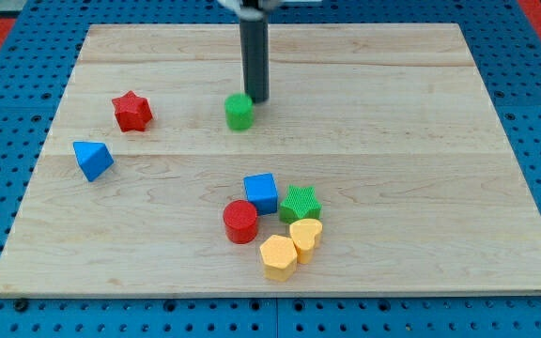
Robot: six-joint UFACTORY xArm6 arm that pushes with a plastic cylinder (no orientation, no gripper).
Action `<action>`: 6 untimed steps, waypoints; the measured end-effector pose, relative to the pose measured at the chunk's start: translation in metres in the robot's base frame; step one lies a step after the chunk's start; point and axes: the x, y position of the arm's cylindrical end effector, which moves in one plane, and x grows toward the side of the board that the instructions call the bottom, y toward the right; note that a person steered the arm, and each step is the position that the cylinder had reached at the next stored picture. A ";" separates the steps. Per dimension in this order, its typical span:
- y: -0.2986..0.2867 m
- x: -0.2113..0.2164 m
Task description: Move the green circle above the cube
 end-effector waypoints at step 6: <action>-0.004 -0.007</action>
